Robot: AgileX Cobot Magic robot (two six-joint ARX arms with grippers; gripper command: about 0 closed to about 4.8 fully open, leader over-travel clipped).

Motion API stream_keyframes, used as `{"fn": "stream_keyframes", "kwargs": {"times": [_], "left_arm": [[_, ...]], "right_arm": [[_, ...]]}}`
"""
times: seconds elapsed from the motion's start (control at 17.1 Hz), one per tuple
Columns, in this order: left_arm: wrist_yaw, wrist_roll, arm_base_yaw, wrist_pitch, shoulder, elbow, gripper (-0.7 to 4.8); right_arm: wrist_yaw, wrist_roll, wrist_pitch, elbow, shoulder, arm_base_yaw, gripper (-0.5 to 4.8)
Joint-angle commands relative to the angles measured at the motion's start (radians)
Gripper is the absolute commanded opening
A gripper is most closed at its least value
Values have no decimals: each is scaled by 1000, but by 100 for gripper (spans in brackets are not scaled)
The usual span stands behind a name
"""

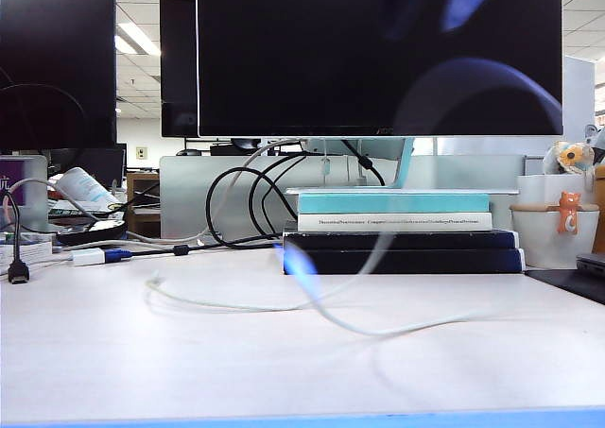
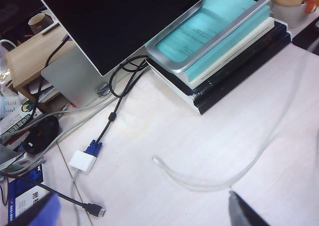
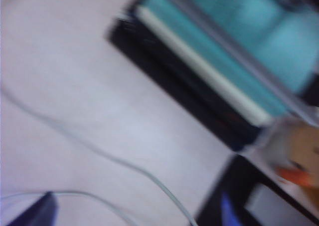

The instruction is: Unfold the white charging cable into a straight cable.

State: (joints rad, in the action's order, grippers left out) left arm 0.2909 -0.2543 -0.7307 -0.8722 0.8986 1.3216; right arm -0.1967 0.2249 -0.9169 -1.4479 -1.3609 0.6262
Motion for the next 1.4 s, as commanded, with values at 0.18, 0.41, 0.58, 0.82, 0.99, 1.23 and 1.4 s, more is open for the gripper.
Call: {"fn": "stream_keyframes", "kwargs": {"times": [0.18, 0.41, 0.58, 0.82, 0.99, 1.23, 1.4], "left_arm": [[-33, -8, 1, 13, -1, 2, 479], [45, -36, 1, 14, -1, -4, 479], [42, -41, 3, 44, 5, -62, 479], [19, -54, 43, 105, 13, -182, 479], [-156, -53, 69, 144, 16, -193, 479], [-227, -45, 73, 191, 17, -193, 479], [-228, -46, 72, 189, 17, -193, 479]], "right_arm": [[-8, -48, -78, -5, 3, 6, 479], [169, -127, -208, 10, 2, -31, 468], [341, -132, -224, 94, 2, -30, 460], [356, -171, -215, 304, -4, -28, 331], [555, -173, -196, 471, -3, -26, 332], [591, -246, -124, 491, -4, 87, 321], [564, -305, -129, 515, -5, 137, 291]]}}
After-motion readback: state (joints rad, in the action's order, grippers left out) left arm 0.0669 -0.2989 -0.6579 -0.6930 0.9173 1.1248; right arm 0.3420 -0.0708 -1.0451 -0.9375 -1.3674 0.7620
